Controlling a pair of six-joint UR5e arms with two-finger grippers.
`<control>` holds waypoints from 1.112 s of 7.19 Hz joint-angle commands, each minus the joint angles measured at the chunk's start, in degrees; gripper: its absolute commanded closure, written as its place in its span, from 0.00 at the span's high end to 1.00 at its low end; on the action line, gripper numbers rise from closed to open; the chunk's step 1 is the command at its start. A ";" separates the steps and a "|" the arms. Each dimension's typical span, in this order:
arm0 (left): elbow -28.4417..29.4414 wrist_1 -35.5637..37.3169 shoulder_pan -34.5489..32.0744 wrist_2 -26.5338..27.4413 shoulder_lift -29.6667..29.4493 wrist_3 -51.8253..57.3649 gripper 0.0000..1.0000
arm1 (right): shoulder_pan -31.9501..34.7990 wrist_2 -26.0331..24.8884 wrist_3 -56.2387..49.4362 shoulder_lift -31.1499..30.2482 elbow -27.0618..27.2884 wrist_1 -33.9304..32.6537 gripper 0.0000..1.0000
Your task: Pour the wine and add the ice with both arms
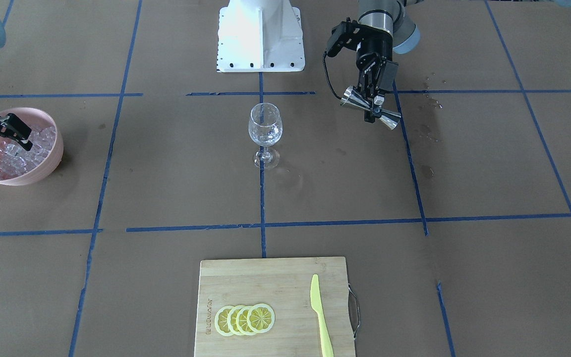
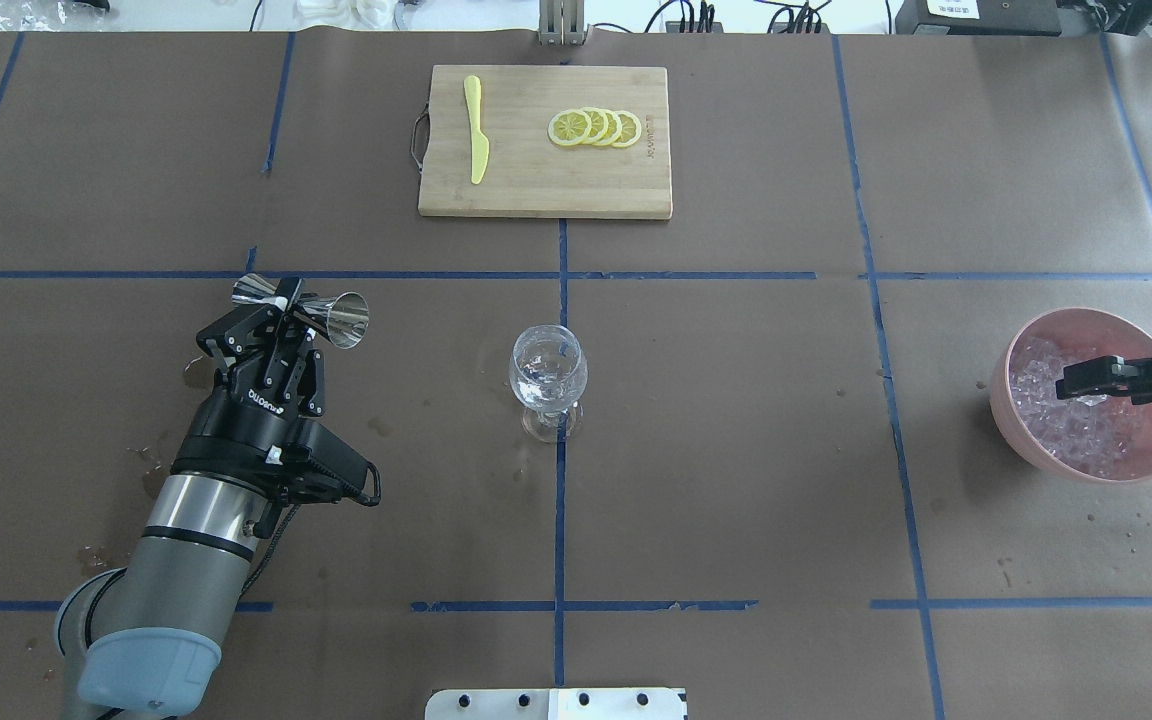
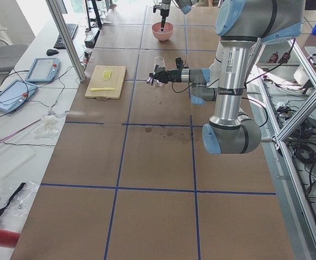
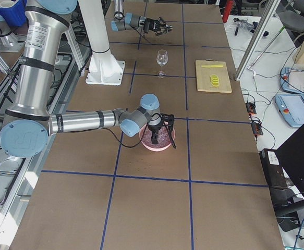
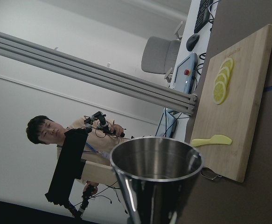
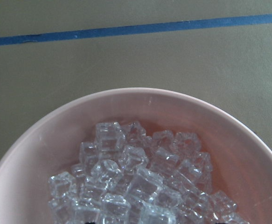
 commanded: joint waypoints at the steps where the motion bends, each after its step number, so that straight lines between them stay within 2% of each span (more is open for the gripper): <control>1: -0.12 -2.03 0.00 0.00 1.75 0.00 0.00 | -0.03 0.13 0.19 -0.18 0.04 0.00 0.33; 2: -0.12 -3.35 0.00 0.00 3.15 0.00 0.00 | -0.03 0.13 0.11 -0.18 0.04 0.00 0.21; 3: -0.12 -4.58 0.00 0.00 4.21 0.00 0.00 | -0.03 0.13 0.02 -0.18 0.04 0.00 0.16; 5: -0.12 -6.17 0.00 0.00 5.79 0.00 0.00 | 0.14 0.05 -0.07 -0.18 0.74 0.00 0.00; 8: -0.12 -10.64 -0.09 0.00 9.57 -0.18 0.00 | 1.19 0.74 -0.07 -1.67 6.53 -0.62 0.00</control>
